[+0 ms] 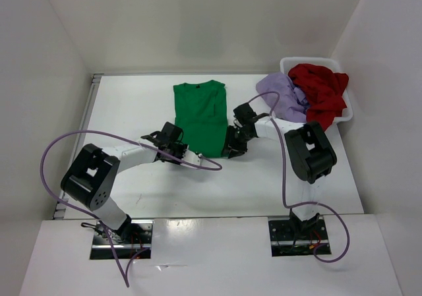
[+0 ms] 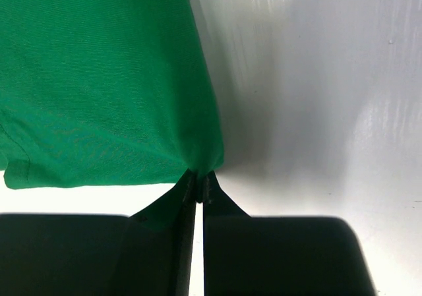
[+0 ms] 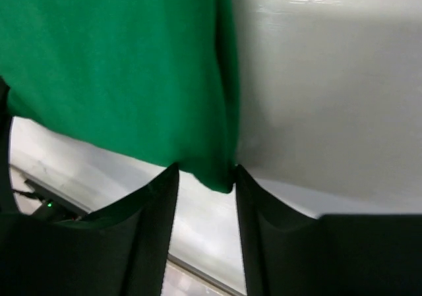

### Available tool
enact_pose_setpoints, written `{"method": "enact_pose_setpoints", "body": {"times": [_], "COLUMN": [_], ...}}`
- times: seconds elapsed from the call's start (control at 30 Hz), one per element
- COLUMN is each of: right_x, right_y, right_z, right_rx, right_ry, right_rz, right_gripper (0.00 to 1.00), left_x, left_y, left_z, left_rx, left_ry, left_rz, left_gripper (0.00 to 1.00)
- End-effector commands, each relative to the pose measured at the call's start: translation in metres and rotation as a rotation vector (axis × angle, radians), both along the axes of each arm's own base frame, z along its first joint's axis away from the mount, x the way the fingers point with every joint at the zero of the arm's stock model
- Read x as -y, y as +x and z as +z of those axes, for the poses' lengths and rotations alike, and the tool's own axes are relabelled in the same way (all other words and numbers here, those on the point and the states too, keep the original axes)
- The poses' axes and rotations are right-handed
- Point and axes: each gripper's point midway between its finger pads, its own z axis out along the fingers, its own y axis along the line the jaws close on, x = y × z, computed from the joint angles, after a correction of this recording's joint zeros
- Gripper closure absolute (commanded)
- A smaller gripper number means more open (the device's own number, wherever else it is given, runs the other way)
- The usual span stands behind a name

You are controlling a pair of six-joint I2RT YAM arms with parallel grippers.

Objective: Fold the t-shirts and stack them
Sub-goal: Grab one side of the 2/3 rectangular tshirt with both arms, then fold the long partially folded tshirt into a neat square

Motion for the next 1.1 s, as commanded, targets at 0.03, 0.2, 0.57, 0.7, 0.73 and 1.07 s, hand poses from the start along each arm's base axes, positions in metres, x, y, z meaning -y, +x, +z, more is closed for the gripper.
{"method": "enact_pose_setpoints", "body": {"times": [0.03,0.2,0.57,0.7,0.73,1.07], "right_x": [-0.006,-0.005,0.008,0.002,-0.001,-0.004], "right_y": [0.008,0.006,-0.047,-0.103,-0.113,-0.225], "right_z": [-0.008,-0.017,0.023,0.047,0.051,0.126], "right_rx": [0.015,-0.001,-0.017,-0.048,-0.053,-0.110], "right_ry": [0.006,-0.001,-0.019,-0.018,-0.015,0.089], "right_rz": [0.000,0.000,0.067,0.123,0.134,0.162], "right_gripper": [0.52,0.74,1.00,1.00,1.00,1.00], "left_x": [0.009,0.009,0.007,0.009,0.012,0.013], "left_y": [-0.009,-0.010,-0.063,-0.101,-0.109,-0.185], "left_z": [0.003,0.002,0.031,0.055,0.068,0.135], "left_rx": [-0.039,-0.043,-0.199,-0.231,-0.216,-0.335], "left_ry": [-0.053,-0.056,-0.068,-0.068,-0.094,-0.150], "left_rz": [0.002,0.012,0.053,0.029,0.016,-0.049], "left_gripper": [0.95,1.00,1.00,1.00,1.00,1.00]}}
